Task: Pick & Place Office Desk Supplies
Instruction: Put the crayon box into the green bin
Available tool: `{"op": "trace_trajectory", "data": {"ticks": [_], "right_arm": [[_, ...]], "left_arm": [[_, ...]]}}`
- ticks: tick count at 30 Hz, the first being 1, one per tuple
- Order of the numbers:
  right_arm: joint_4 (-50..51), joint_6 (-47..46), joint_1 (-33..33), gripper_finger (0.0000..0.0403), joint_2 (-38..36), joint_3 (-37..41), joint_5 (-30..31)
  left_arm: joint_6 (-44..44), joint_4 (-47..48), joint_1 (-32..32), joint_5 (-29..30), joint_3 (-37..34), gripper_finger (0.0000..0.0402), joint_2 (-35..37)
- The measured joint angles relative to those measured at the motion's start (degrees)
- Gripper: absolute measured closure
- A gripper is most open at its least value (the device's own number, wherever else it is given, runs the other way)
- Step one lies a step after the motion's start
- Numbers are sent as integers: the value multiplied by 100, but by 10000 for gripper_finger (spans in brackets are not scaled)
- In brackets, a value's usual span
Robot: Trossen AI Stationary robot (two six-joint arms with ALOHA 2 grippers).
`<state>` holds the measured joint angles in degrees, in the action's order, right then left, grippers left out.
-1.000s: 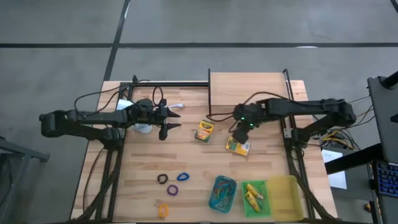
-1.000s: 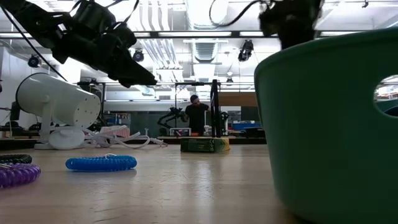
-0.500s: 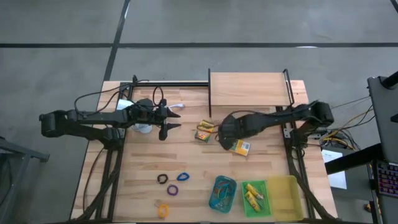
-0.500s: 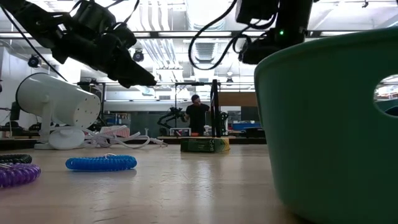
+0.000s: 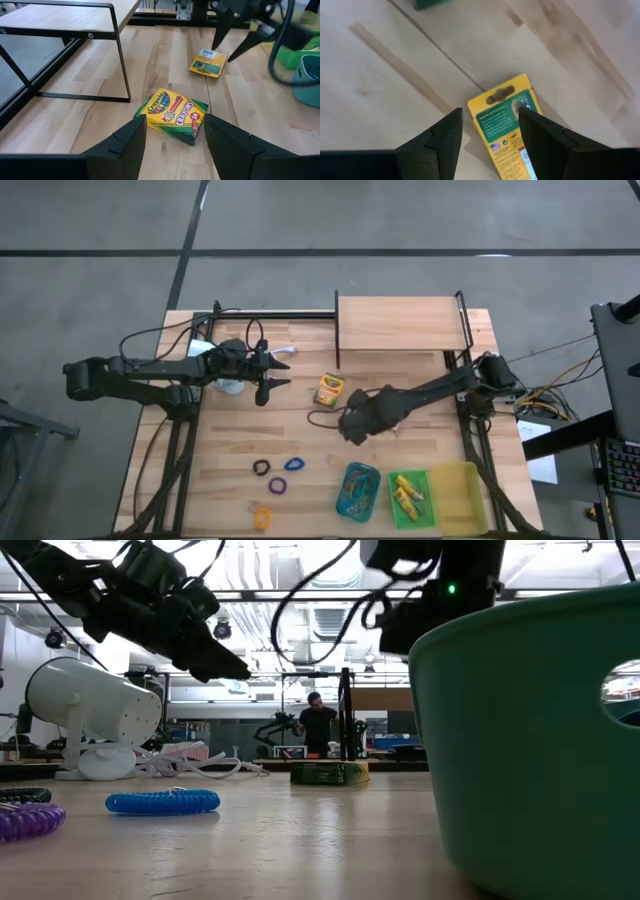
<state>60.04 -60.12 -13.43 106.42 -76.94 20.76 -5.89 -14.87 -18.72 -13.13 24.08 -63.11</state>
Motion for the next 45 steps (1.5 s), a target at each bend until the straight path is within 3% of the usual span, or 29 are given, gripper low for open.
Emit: {"op": "trace_trajectory", "data": {"ticks": [12, 20, 26, 45], "right_arm": [[69, -782, -195, 184, 961, -386, 45], [1163, -911, -195, 182, 1587, -1212, 49], [1231, -1111, -195, 181, 1852, -1561, 432], [2360, -1151, -197, 181, 2830, -2503, 456]], "left_arm": [[0, 156, 0, 0, 0, 199, 2], [0, 166, 0, 0, 0, 199, 2], [0, 166, 0, 0, 0, 199, 2], [0, 257, 0, 0, 0, 199, 2]]}}
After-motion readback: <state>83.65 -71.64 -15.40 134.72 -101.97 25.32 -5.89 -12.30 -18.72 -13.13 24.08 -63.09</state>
